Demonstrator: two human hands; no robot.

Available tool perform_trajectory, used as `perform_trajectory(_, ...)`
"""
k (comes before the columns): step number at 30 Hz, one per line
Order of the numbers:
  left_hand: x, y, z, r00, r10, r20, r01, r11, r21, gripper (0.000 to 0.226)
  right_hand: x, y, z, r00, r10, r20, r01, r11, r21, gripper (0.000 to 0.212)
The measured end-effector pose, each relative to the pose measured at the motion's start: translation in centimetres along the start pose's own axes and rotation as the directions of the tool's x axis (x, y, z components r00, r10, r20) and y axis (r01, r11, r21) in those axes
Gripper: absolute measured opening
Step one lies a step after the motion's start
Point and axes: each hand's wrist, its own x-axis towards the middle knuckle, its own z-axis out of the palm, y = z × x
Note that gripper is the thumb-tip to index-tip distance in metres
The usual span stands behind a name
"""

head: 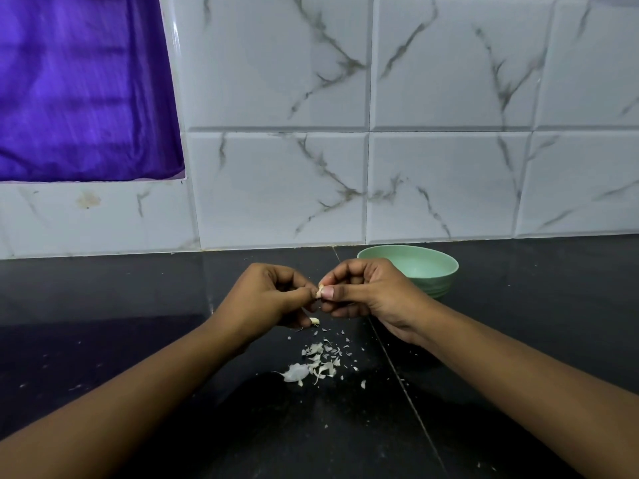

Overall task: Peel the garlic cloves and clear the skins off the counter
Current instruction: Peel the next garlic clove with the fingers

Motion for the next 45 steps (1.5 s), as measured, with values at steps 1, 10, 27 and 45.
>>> perform_trajectory(1, 0.05, 0.07, 0.02, 0.999, -0.031, 0.008, 0.031, 0.999, -0.041, 0.014, 0.04, -0.03, -0.10, 1.000, 0.000, -0.001, 0.000, 1.000, 0.000, 0.010)
perform_trajectory(10, 0.16, 0.17, 0.15, 0.990, -0.139, 0.021, 0.141, 0.981, -0.135, 0.012, 0.11, 0.15, -0.08, 0.994, -0.110, 0.014, 0.111, 0.985, -0.135, 0.011)
perform_trajectory(27, 0.01, 0.02, 0.46, 0.991, -0.126, -0.035, 0.121, 0.986, -0.117, 0.018, 0.24, 0.55, -0.04, 0.994, -0.109, 0.013, 0.110, 0.987, -0.119, 0.012)
perform_trajectory(45, 0.02, 0.03, -0.29, 0.999, 0.043, 0.009, -0.044, 0.993, 0.113, 0.014, 0.09, 0.33, -0.01, 0.998, -0.055, 0.032, 0.058, 0.994, -0.091, 0.010)
